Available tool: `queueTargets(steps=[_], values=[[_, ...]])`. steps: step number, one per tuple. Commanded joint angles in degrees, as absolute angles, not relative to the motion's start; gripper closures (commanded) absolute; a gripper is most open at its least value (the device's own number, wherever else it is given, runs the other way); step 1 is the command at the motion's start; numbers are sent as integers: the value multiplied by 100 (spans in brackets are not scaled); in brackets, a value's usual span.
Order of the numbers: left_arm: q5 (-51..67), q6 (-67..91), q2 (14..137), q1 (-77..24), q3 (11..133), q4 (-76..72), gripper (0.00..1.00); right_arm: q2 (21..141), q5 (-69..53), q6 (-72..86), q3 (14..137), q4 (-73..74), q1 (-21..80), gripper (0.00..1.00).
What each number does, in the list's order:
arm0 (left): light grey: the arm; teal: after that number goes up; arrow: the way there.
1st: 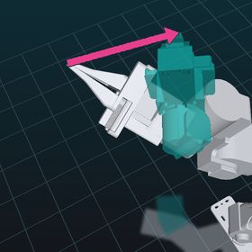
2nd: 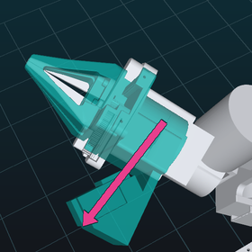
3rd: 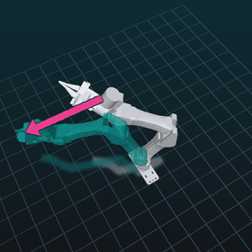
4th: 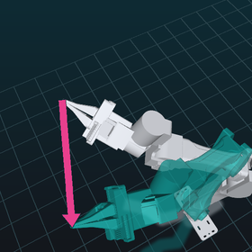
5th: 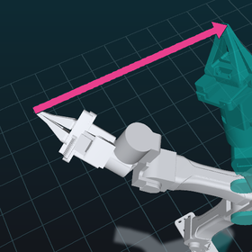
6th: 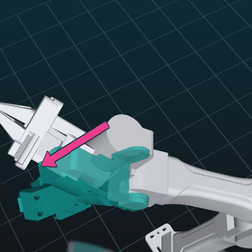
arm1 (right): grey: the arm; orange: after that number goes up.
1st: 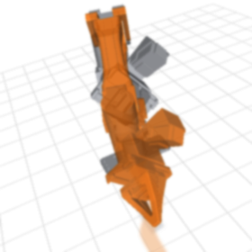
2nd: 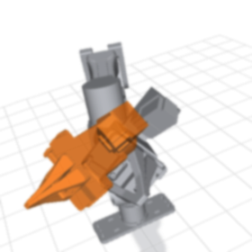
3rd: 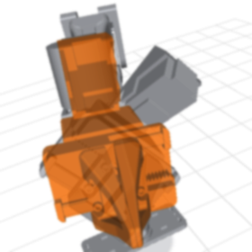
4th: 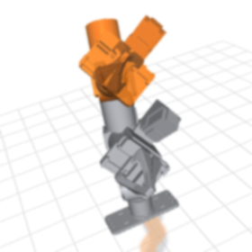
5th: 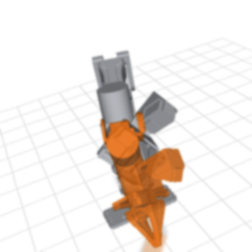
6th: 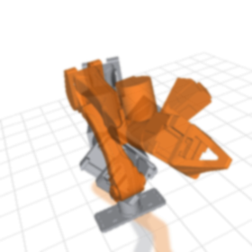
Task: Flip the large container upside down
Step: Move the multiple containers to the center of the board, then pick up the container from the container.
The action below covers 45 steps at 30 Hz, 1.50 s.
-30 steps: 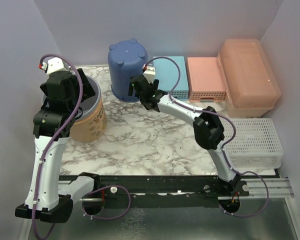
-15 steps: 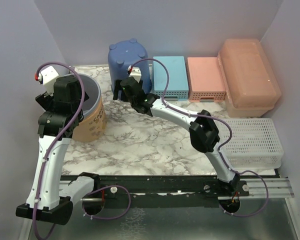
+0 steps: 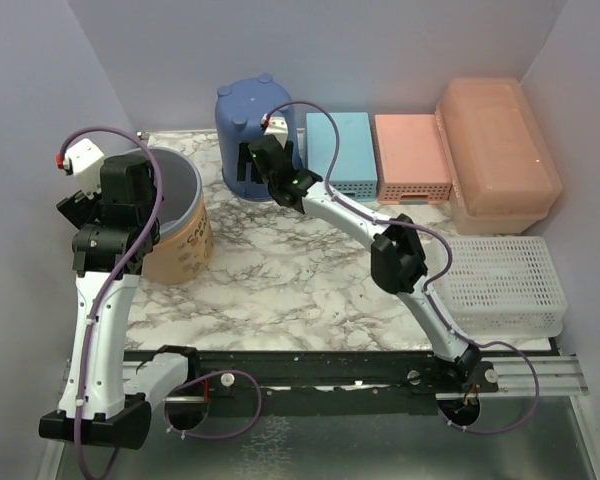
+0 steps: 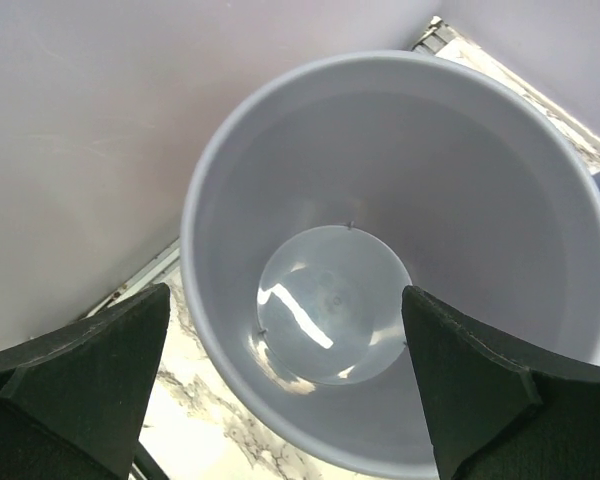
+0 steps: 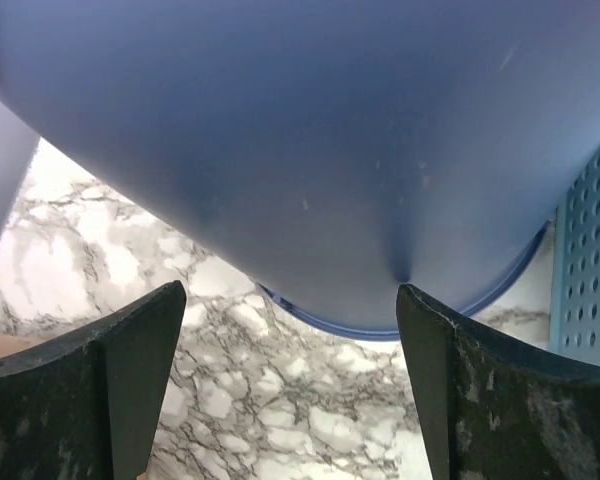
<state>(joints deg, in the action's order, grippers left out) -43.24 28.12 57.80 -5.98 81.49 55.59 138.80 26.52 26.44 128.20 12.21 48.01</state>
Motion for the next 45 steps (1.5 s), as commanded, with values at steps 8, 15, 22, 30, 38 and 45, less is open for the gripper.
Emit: queueTargets(steps=[8,15,22,30,38,45], values=[[-3231,2148,5926,1068,7937,5460,1,13561,1370,2487,12737,1660,4602,10],[-2792,2138,5888,1428,7757,5274,1,12099,-282,2959,10942,1175,4606,11],[-2378,2054,5990,1515,7580,5083,12,10805,-772,3181,9432,1075,4607,11],[-2533,1969,5895,1537,7276,4973,36,9800,-700,3487,8068,800,4609,11],[-2343,1804,5884,1544,7167,4954,54,9301,-587,3540,7647,1053,4611,10],[-2037,1741,5783,1538,7243,4957,80,8780,-413,3549,7311,1082,4608,10]])
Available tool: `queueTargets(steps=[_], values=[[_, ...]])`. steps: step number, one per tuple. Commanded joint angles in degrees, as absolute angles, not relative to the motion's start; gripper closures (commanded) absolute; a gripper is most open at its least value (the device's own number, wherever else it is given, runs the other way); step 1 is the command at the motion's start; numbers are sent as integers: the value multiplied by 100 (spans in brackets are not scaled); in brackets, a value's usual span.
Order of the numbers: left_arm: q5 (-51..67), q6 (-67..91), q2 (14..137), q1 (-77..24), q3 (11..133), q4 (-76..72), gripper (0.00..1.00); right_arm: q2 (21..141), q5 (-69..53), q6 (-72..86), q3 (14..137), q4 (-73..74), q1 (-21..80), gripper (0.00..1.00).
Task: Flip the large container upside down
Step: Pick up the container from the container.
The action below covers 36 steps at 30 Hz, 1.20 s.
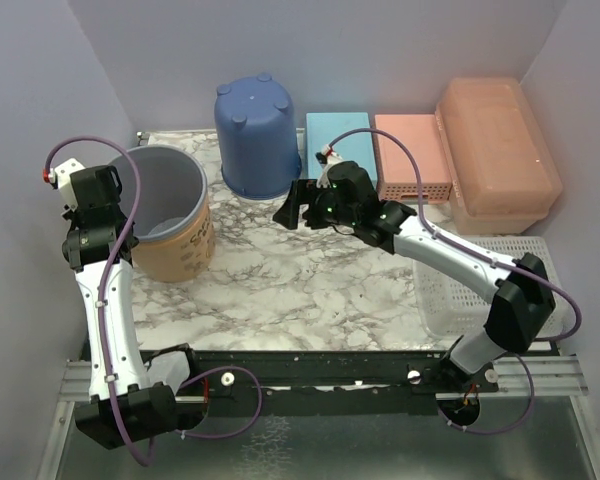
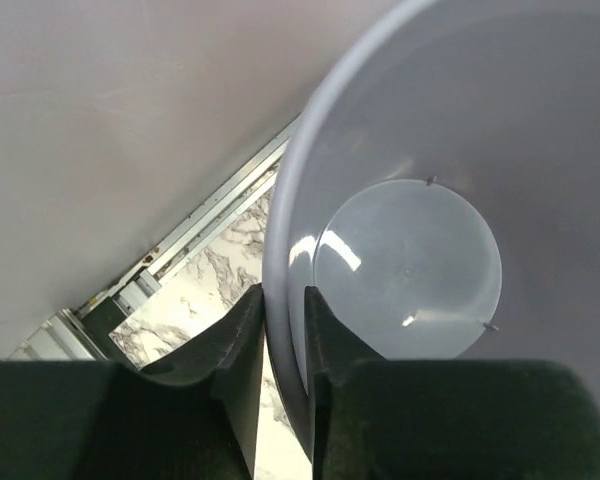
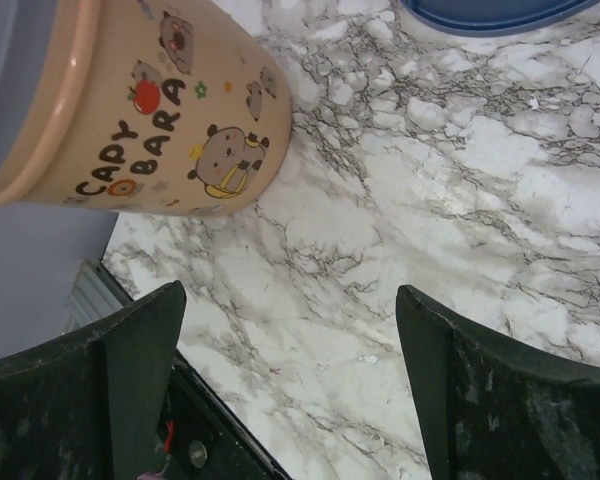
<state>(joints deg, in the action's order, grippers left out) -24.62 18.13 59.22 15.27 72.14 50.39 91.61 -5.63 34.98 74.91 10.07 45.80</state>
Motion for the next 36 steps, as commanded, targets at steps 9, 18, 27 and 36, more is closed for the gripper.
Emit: queueTargets(steps=[9,18,27,36], values=[[-640,1728,5806,1534,7244,4747,99,8323,-248,3695,6979,1059,4603,9],[1013,1694,5897,1532,7160,4541,100,8191,-906,3918,7206,1067,4601,8],[1778,1758,5912,1530,6944,4287,100,8249,-1970,4317,7697,768,4605,17],[1792,1732,5797,1526,6979,4272,100,9044,-1609,4725,8342,1174,4598,29]])
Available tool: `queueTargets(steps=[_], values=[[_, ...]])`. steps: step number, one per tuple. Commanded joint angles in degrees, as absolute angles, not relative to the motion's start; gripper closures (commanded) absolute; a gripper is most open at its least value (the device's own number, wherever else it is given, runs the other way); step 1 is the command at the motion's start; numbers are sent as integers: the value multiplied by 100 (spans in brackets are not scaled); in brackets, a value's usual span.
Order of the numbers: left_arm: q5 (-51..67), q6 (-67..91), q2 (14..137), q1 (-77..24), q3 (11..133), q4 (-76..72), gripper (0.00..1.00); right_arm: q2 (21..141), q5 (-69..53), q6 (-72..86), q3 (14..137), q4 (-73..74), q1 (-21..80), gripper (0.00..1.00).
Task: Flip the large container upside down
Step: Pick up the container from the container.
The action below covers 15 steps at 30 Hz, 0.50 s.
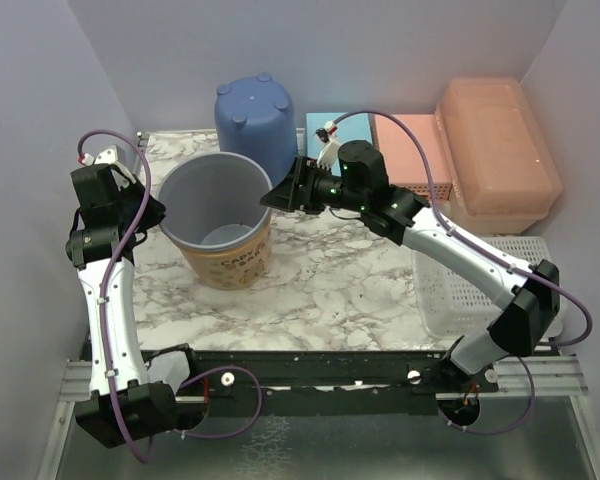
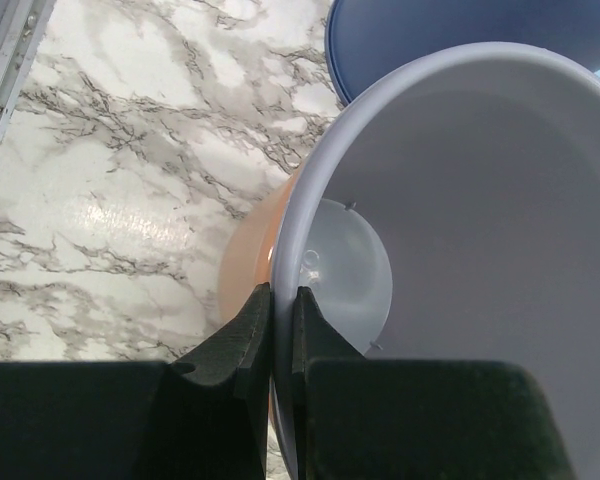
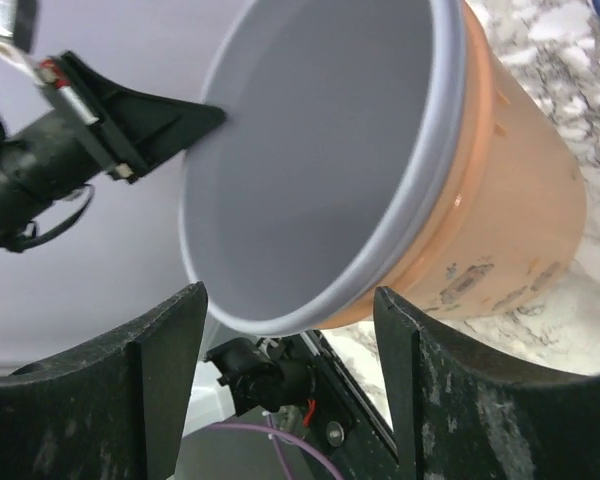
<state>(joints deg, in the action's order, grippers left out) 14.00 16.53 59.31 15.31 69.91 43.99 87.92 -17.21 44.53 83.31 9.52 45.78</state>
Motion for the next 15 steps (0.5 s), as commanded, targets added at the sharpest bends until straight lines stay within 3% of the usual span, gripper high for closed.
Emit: queueTargets(steps=[1,3,9,13,15], values=[[1792,1734,5784,1528,6971,4277,100,9067,-1579,4737,8350,1177,4600,31],[1792,1723,5775,1528,6974,4280,100,9153,-1625,4685,8446,1247,4604,36],[1846,1753,5777,1521,7089,4316,100,9448,-2095,4682,8661,1127,4603,38],[1979,1757,5784,1529,7177,4315,100,9666,-2356,4754,8758,1115,4602,46],[2044,1781,5768,1530,7197,4320,100,9700,-2530,4825,8714,928,4598,56]])
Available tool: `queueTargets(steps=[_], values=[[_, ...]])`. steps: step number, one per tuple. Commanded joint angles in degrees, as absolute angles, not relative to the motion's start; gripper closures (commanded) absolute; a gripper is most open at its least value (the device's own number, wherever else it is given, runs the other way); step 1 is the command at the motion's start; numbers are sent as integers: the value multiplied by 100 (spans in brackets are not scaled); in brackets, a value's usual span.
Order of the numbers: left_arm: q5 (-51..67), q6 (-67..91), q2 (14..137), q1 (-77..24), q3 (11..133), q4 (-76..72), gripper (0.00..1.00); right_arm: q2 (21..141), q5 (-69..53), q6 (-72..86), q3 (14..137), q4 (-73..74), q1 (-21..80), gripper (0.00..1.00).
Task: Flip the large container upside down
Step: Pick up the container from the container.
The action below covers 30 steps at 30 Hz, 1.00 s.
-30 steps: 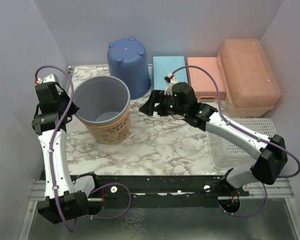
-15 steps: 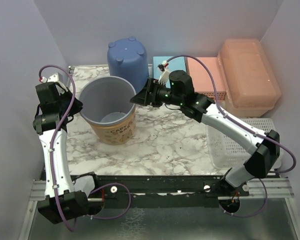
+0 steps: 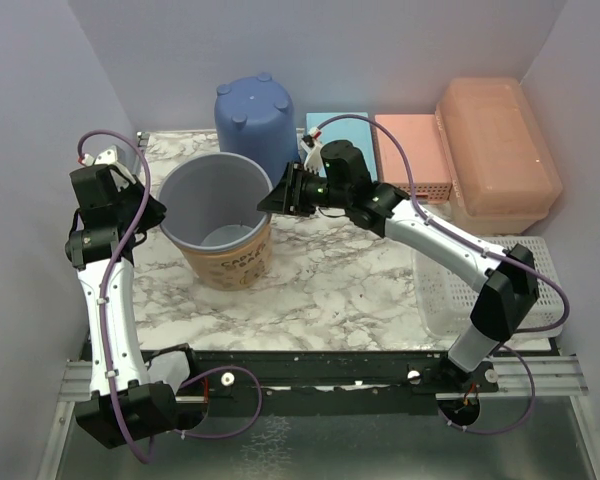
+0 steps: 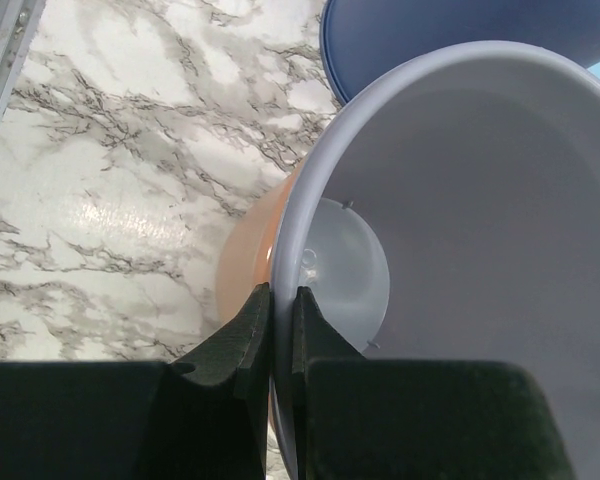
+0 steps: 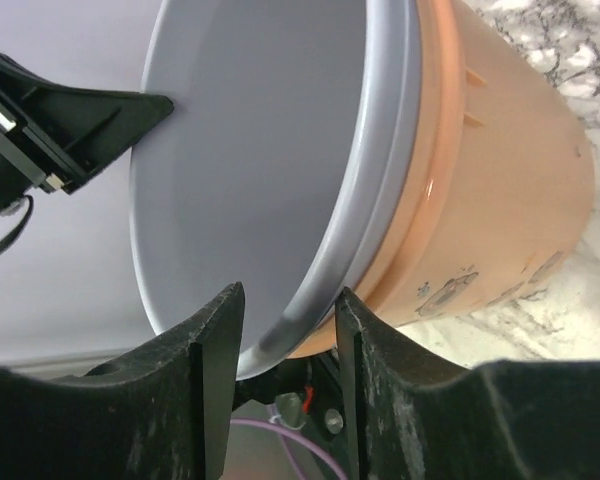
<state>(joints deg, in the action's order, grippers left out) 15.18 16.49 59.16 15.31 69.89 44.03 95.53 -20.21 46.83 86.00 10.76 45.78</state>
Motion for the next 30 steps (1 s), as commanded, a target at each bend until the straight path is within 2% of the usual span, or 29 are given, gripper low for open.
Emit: queueTargets(steps=[1,5,7,9,10,13,15,17,23,28,30], values=[[2071,1784,5765,1528,7206,4316,100,9715,-2603,4864,8715,876,4598,59],[2090,1797,5711,1523,7191,4315,100,9793,-3005,4939,8834,753,4598,77],[2058,1798,5703,1525,7208,4320,100,9811,-3091,4964,8890,756,4601,78],[2027,1801,5721,1526,7251,4326,100,9793,-3098,4979,8888,732,4603,91],[2008,1819,5734,1523,7269,4339,100,9773,-3090,4999,8870,711,4604,92],[1955,1867,5771,1529,7286,4351,97,9703,-3116,5101,8791,548,4598,95],[1843,1875,5779,1529,7273,4378,83,9651,-3173,5264,8683,329,4597,96],[1733,1796,5769,1532,7218,4397,79,9613,-3143,5348,8607,224,4599,99],[1130,1486,5872,1535,7091,4694,56,9497,-2718,5386,8561,207,4598,100],[1290,1462,5909,1534,7185,4731,56,9499,-2504,5205,8719,523,4598,99],[1315,1455,5912,1530,7263,4741,63,9514,-2522,5159,8761,591,4601,100]])
